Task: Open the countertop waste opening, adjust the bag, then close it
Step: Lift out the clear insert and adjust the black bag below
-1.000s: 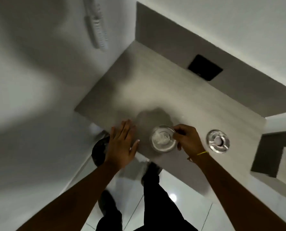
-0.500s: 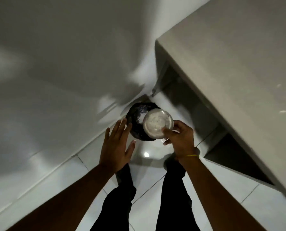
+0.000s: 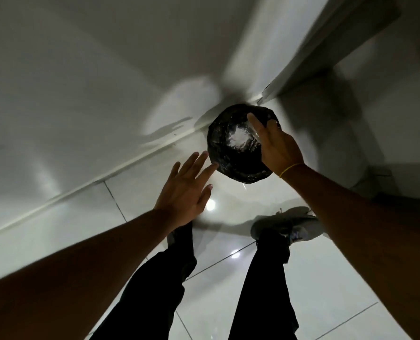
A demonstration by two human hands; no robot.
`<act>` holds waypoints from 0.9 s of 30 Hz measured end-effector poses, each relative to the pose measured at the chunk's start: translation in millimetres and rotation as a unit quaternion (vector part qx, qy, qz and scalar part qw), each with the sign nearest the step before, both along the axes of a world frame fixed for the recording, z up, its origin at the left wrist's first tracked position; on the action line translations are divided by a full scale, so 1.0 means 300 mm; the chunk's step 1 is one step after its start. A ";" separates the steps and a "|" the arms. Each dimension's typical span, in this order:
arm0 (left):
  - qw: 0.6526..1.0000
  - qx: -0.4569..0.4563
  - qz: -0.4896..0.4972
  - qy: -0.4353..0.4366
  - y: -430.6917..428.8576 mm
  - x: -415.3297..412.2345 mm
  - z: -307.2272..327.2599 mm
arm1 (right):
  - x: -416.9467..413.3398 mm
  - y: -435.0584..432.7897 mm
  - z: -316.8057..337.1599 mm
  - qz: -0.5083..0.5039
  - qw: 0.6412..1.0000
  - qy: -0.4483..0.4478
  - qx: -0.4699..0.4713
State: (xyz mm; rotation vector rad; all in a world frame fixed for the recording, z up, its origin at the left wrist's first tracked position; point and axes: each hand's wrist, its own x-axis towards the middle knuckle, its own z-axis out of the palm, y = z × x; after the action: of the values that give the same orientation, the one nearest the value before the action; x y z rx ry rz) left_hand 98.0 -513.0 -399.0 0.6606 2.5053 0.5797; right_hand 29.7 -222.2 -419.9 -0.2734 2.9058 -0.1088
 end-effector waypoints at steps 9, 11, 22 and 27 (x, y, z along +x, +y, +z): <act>1.000 0.007 -0.007 -0.013 0.026 -0.019 -0.012 | -0.088 -0.048 -0.062 0.076 0.993 -0.075 0.047; 1.000 0.013 -0.005 -0.013 0.012 -0.018 -0.019 | -0.104 -0.044 -0.065 0.076 0.991 -0.094 0.052; 1.000 -0.001 -0.018 -0.016 -0.030 0.007 -0.056 | -0.090 -0.030 -0.089 0.056 0.988 -0.138 0.036; 0.999 0.004 -0.027 -0.018 -0.021 0.014 -0.056 | -0.083 -0.030 -0.105 0.040 0.988 -0.146 0.021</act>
State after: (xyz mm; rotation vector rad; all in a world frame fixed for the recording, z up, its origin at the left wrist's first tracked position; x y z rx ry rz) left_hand 102.1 -519.2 -415.7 0.7127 2.4442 0.5773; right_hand 4.9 -231.2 -451.3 -0.3352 2.6008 -0.0675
